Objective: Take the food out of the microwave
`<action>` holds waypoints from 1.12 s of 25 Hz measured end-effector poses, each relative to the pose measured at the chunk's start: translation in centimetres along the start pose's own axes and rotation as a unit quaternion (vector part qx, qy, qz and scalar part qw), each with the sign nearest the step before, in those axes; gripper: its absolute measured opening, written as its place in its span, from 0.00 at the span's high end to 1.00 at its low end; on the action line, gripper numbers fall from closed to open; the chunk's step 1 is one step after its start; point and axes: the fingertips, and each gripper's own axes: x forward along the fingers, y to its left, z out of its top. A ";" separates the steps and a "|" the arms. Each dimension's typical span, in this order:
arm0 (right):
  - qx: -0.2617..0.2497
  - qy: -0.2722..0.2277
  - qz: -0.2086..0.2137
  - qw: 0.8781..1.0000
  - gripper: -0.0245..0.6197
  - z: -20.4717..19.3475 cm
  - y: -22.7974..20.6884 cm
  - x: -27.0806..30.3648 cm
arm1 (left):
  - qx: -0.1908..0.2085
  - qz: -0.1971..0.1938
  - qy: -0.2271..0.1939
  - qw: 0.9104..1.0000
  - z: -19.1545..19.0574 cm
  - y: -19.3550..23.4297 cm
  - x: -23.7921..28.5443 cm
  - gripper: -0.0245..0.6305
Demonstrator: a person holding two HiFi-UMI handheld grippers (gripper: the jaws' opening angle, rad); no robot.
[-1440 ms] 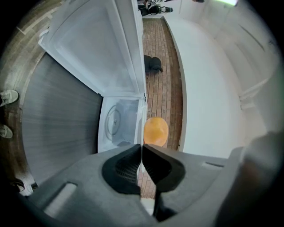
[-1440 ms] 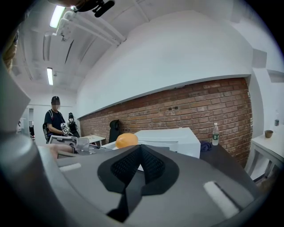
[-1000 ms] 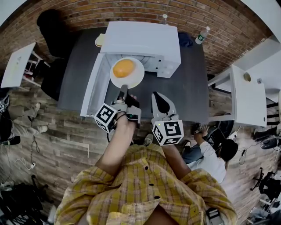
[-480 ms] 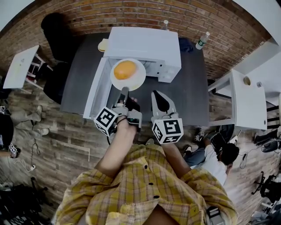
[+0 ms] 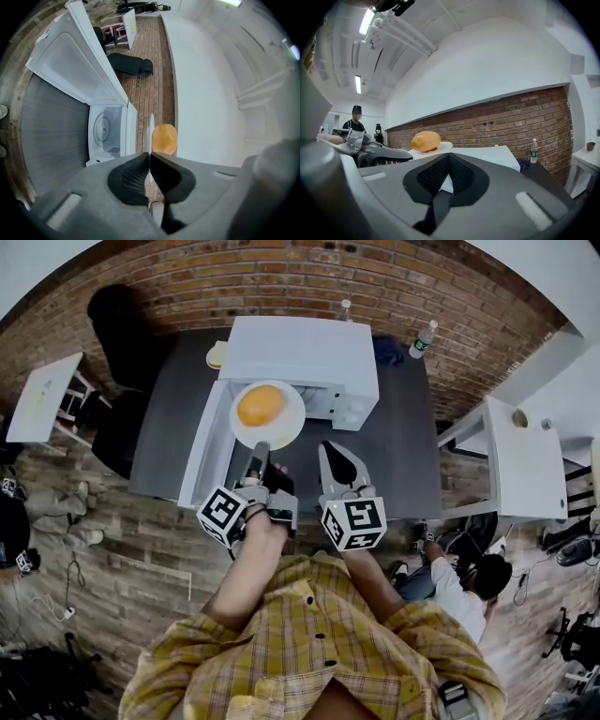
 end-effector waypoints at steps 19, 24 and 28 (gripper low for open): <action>-0.006 0.002 0.002 1.000 0.96 0.2 -0.6 0.7 | -0.004 -0.015 0.014 1.000 -1.0 -0.9 0.4 0.95; -0.005 0.002 -0.001 1.000 0.96 0.1 -0.8 0.6 | -0.008 -0.015 0.013 1.000 -1.2 -0.8 0.6 0.95; -0.004 0.003 0.001 1.000 0.96 0.0 -0.8 0.6 | -0.007 -0.011 0.010 1.000 -1.0 -0.5 0.5 0.95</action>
